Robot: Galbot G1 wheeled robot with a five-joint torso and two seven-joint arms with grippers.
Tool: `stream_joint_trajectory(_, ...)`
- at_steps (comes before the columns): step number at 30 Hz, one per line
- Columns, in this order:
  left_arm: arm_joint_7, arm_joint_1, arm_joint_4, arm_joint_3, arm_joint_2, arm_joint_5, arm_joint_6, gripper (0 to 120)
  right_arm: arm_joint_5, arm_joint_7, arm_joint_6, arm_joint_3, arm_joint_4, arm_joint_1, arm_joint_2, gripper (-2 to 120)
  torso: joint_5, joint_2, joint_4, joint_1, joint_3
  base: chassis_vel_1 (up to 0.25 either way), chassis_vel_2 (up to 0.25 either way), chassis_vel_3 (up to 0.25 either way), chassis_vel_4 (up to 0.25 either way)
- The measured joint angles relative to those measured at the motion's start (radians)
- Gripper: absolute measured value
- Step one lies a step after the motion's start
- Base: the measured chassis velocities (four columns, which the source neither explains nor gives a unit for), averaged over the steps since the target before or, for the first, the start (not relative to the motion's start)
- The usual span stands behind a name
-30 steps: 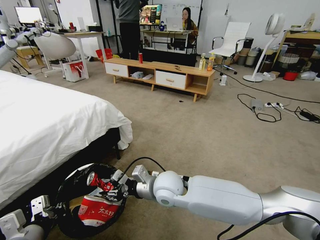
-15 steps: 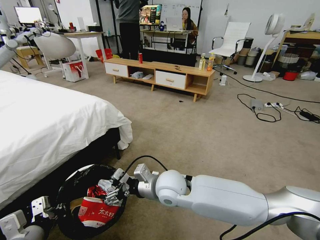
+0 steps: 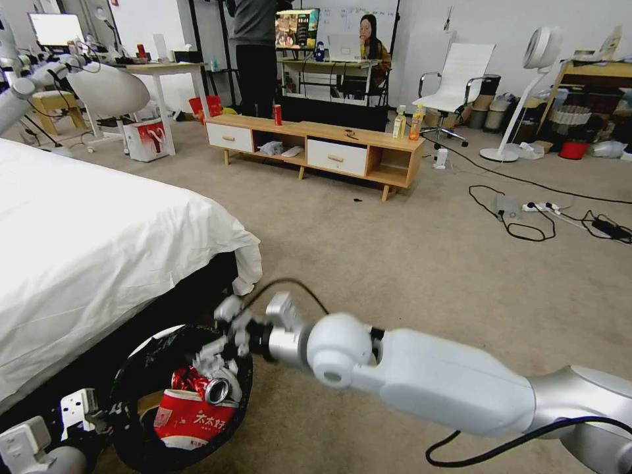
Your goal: Pick up the trash bin and place the garbage on the floor into it.
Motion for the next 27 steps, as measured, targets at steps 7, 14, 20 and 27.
stream_joint_trajectory(7,0.002,0.000,0.000,-0.002,-0.001,0.005,0.000,1,0.017,0.029,0.082,0.122,0.027,-0.011,-0.017,99,0.0001,0.000,-0.0002,0.000,0.000,0.000,0.000,0.000,0.000)
stream_joint_trajectory(14,0.013,0.003,0.002,-0.010,-0.003,0.017,0.000,1,0.039,0.141,0.390,0.331,0.055,-0.097,-0.087,99,0.0003,0.000,-0.0002,0.000,0.000,0.000,0.000,0.000,0.000)
stream_joint_trajectory(20,0.016,0.014,-0.023,-0.015,-0.028,0.036,0.000,1,-0.054,0.195,0.510,0.612,0.110,-0.338,-0.142,100,0.0004,0.000,0.0000,0.000,0.000,0.000,0.000,0.000,0.000)
stream_joint_trajectory(27,0.028,0.055,-0.065,-0.042,-0.076,0.070,0.000,1,-0.180,0.246,0.471,0.779,0.191,-0.526,-0.140,100,0.0002,0.000,0.0006,0.000,0.000,0.000,0.000,0.000,0.000)
